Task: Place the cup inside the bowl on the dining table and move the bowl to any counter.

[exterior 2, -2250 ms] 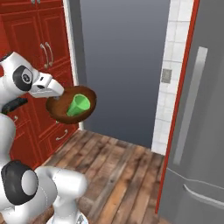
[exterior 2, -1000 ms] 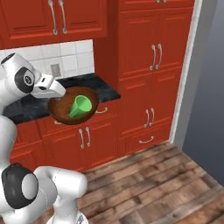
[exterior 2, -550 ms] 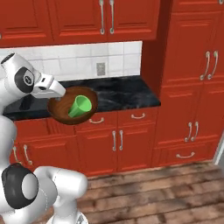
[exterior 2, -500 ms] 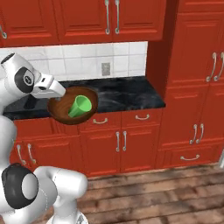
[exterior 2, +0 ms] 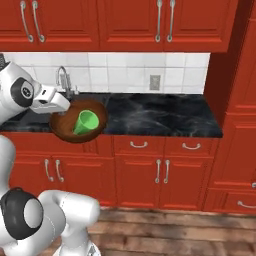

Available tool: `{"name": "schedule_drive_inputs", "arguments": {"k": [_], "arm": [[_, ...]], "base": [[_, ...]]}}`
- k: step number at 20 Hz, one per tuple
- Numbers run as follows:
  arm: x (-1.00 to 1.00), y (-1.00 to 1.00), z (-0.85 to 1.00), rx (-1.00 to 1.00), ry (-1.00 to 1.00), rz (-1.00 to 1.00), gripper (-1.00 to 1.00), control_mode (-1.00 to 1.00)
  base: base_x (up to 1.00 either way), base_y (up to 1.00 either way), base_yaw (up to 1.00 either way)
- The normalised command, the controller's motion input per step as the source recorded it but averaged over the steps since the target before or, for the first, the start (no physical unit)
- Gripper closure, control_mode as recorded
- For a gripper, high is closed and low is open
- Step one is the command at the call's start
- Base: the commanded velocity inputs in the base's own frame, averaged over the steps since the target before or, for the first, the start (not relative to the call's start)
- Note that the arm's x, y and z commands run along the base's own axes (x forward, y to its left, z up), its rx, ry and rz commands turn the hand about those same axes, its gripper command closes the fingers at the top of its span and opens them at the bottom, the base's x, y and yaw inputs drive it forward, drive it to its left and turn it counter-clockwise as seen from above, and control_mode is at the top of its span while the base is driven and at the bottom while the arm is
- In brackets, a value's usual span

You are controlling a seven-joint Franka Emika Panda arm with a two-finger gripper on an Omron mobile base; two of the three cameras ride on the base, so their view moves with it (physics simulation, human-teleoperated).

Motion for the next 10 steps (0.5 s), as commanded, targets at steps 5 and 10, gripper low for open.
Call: {"name": "schedule_drive_inputs", "arguments": {"k": [5, 10], "arm": [[0.00, 0.00, 0.00, 0.00, 0.00, 0.00, 1.00, 1.00], [0.00, 0.00, 0.00, 0.00, 0.00, 0.00, 1.00, 1.00]], "base": [[0.81, -0.55, 0.20], [0.51, -0.58, 0.14]]}}
